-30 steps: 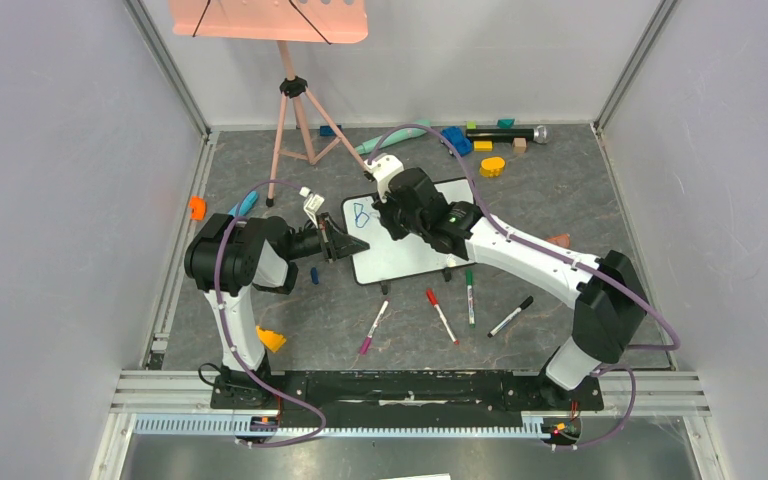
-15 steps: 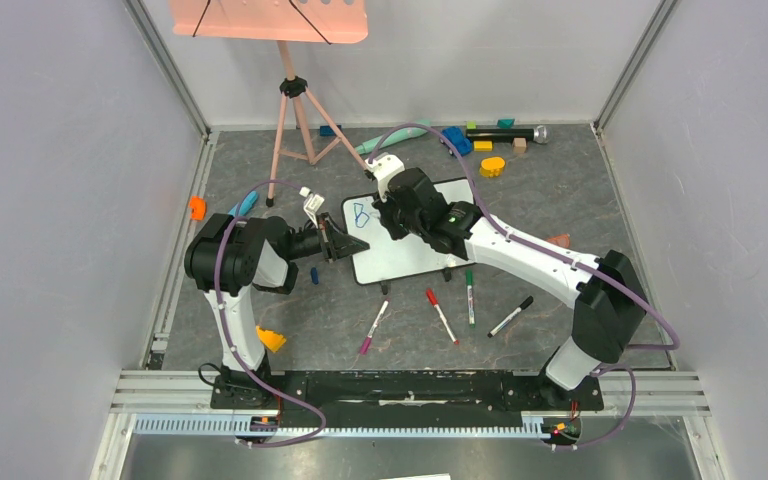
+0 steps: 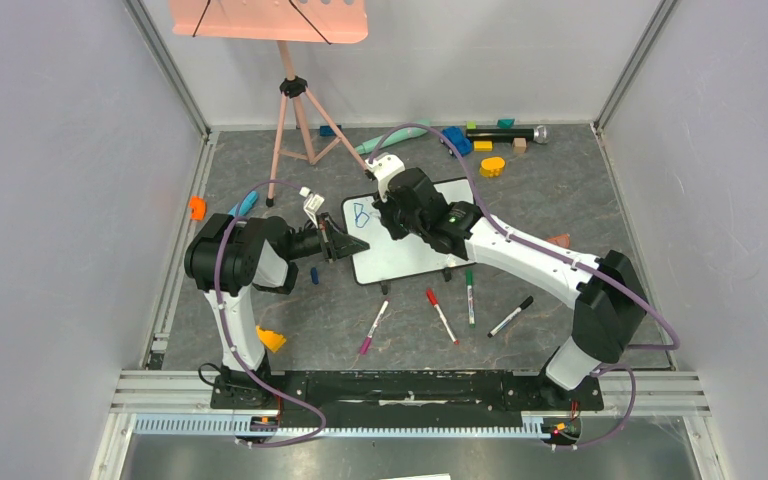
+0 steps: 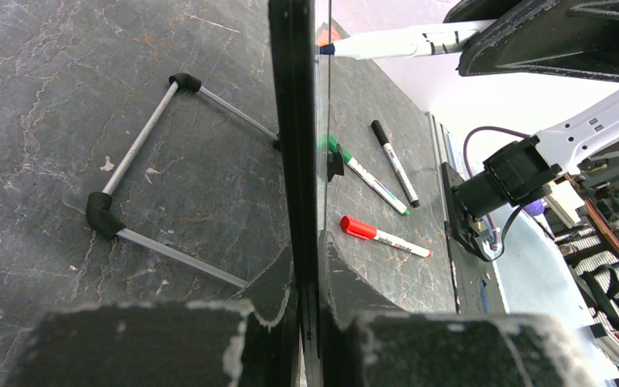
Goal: Write a sentence on the whiteboard
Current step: Pick up the sentence from the whiteboard.
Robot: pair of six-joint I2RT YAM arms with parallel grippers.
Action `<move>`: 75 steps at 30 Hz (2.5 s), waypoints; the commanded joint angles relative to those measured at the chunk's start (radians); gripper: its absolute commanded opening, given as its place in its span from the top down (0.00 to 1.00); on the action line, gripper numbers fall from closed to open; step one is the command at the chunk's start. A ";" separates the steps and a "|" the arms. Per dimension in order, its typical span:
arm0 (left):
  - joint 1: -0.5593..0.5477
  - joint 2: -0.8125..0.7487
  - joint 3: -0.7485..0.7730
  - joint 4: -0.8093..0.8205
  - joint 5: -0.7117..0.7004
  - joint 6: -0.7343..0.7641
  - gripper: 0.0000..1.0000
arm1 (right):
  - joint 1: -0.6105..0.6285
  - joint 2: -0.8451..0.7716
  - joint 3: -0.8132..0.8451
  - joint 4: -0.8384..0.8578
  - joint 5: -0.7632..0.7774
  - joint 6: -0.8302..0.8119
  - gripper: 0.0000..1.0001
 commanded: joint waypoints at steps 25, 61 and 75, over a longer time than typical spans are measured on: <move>0.004 0.027 -0.018 0.037 -0.029 0.163 0.98 | -0.019 -0.022 -0.044 -0.001 0.032 -0.014 1.00; 0.004 0.027 -0.018 0.037 -0.028 0.164 0.98 | -0.043 -0.017 0.015 -0.001 0.089 -0.032 1.00; 0.003 0.027 -0.018 0.037 -0.029 0.164 0.98 | -0.050 -0.032 0.003 0.002 0.098 -0.026 1.00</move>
